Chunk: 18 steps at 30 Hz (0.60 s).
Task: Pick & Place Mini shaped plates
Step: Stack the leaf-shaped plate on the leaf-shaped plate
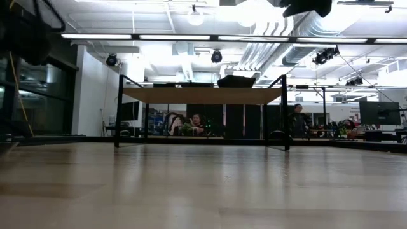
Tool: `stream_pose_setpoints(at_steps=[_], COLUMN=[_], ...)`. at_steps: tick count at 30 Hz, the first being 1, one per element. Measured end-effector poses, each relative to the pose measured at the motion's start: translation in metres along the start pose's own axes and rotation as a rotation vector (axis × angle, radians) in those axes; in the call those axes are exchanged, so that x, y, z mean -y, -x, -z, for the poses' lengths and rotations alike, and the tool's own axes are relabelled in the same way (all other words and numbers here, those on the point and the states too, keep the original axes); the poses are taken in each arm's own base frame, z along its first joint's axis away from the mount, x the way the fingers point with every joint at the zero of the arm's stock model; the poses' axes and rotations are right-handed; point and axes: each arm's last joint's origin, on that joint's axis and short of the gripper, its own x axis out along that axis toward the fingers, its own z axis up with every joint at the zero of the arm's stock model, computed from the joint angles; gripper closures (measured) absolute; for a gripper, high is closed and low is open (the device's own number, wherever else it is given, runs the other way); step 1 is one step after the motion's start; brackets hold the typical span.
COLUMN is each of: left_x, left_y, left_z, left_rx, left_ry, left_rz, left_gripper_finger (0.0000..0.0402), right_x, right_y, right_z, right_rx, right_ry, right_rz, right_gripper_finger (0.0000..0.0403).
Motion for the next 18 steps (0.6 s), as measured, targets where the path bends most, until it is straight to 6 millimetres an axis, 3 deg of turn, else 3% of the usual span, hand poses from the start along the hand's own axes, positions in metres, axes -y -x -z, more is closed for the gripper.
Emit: stream_pose_setpoints(at_steps=[18], left_x=[0.022], left_y=[-0.043], left_z=[0.007], left_rx=[-0.05], left_ry=[0.027], left_rz=[-0.135], left_gripper_finger=[0.0222], right_x=[-0.014], right_y=[0.008], right_z=[0.002], right_rx=[0.038], right_ry=[0.062], right_rz=[-0.064], right_gripper_finger=[0.0245])
